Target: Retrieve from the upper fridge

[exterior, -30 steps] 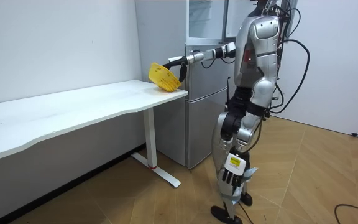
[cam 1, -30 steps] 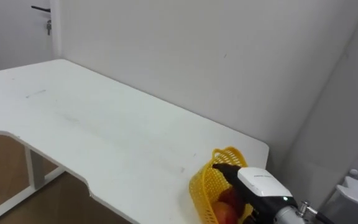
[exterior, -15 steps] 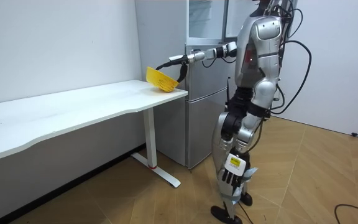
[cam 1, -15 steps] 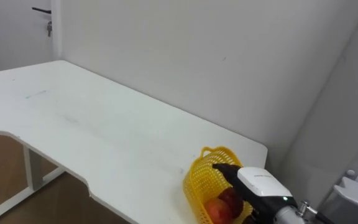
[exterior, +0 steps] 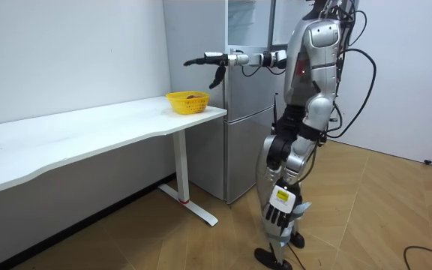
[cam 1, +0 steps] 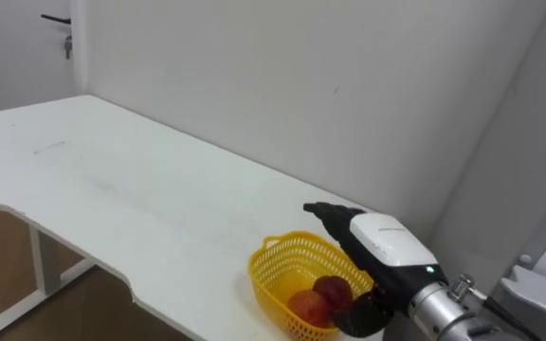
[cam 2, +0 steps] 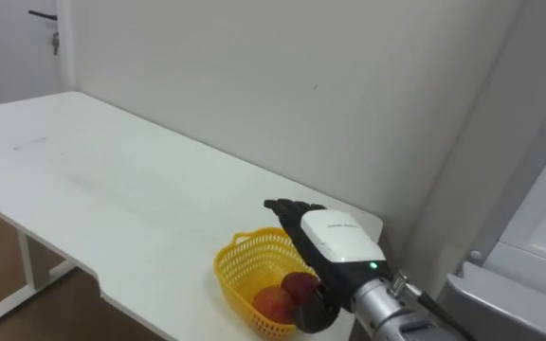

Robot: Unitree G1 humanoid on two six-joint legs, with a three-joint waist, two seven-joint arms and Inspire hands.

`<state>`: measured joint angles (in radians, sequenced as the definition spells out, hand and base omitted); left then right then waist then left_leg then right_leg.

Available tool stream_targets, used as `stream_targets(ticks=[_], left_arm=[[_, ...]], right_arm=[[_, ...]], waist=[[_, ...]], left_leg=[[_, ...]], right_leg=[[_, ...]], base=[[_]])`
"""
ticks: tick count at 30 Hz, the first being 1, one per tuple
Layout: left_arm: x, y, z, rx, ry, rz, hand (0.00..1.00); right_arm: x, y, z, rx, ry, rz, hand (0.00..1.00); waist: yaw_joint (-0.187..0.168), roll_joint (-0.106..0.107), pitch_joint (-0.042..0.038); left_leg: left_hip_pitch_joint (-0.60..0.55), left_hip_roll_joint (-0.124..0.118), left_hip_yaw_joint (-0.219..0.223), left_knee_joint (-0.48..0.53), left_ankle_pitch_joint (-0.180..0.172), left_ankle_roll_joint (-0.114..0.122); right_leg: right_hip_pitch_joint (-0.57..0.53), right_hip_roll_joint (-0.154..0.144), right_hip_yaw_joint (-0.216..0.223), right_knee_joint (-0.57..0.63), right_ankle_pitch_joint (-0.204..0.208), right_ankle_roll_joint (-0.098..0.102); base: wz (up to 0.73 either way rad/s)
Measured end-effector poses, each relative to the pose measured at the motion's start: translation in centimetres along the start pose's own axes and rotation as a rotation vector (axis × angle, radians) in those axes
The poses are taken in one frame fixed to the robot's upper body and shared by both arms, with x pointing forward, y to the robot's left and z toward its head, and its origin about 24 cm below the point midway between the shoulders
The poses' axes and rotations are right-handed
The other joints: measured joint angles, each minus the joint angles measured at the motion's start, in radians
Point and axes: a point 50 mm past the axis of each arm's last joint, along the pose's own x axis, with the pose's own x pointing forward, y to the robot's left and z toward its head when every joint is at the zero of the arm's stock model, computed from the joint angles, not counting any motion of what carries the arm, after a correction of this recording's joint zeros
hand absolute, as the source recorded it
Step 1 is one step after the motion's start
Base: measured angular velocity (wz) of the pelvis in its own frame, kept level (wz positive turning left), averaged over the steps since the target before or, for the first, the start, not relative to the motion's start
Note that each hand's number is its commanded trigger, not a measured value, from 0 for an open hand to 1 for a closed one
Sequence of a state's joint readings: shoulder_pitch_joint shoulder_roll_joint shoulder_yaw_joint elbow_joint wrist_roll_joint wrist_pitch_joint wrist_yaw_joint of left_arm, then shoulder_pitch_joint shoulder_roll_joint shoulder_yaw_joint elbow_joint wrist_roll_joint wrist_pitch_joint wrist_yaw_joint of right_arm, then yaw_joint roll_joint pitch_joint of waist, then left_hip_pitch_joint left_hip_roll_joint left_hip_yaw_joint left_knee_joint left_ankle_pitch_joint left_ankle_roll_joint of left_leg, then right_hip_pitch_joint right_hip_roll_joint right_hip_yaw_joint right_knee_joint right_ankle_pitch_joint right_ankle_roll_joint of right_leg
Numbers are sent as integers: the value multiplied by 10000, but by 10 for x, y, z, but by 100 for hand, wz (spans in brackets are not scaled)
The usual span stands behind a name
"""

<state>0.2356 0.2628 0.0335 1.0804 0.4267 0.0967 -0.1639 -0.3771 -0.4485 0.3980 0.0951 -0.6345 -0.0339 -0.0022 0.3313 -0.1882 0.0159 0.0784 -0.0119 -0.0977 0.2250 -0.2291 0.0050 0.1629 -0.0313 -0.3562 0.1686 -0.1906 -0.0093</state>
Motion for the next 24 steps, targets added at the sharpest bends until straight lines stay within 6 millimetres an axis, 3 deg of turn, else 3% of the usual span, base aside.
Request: stream_targets(ticks=[3,11,20,24], left_arm=[[0,1,3,13,-167,60,0],[0,-1,4,-21,-267,25,0],[0,0,7,-24,-400,169,0],[1,-3,9,-50,-471,174,0]], right_arm=[[0,-3,5,4,-299,-141,0],[-1,-28,21,429,-1156,-1298,0],[-6,-52,39,1144,-2107,-2658,0],[-10,-60,53,1141,-2771,-3062,0]], waist=[[2,80,-40],[-423,243,1],[-558,247,-6],[-721,320,-93]], left_leg=[[60,7,77,-29,3,5],[215,14,162,-69,9,14],[333,156,733,-239,8,8],[388,172,857,-265,8,8]], right_leg=[[14,1,90,-5,0,0],[115,25,338,-8,0,0],[-70,163,1089,16,25,-41],[-111,166,1167,12,25,-41]], base=[[-6],[-3],[-19],[-9]])
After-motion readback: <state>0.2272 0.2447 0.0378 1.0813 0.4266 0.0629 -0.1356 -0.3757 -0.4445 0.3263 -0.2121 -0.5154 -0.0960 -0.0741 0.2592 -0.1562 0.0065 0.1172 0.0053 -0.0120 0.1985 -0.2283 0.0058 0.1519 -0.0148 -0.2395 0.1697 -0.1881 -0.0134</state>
